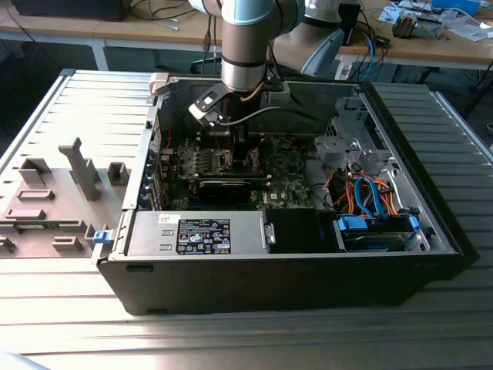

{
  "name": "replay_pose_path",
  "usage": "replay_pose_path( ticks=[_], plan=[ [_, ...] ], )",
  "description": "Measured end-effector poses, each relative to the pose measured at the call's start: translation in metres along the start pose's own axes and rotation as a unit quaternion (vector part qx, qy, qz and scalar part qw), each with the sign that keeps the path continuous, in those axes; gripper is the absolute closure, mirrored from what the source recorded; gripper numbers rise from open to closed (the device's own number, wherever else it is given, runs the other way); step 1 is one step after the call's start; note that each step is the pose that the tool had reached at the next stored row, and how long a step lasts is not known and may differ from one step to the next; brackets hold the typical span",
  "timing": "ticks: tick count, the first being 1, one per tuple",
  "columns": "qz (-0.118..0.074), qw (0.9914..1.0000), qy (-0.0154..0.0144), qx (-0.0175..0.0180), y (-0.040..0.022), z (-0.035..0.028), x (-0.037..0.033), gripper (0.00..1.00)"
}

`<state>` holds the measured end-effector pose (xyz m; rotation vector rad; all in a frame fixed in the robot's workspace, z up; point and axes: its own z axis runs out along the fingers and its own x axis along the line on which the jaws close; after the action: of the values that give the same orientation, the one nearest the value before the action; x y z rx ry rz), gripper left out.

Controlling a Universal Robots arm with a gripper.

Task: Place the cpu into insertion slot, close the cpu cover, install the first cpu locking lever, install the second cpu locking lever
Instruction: 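Place the cpu into insertion slot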

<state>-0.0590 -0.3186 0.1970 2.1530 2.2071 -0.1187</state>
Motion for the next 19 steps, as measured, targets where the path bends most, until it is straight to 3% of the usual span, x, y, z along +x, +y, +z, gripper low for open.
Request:
replay_pose_path(
  ticks=[10,15,17,18,19],
  plan=[
    [0.001,1.0,0.0004,-0.0027,-0.0033,-0.0013,-0.0016,0.46],
    [0.001,0.99998,0.0048,-0.003,-0.0034,-0.0075,-0.0024,0.46],
    [0.001,0.99992,0.0125,-0.0032,-0.0034,-0.0075,-0.0025,0.46],
    [0.001,0.9998,0.0195,-0.0033,-0.0034,-0.0074,-0.0027,0.46],
    [0.001,0.99971,0.0236,-0.0034,-0.0034,-0.0073,-0.0028,0.46]
  ],
)
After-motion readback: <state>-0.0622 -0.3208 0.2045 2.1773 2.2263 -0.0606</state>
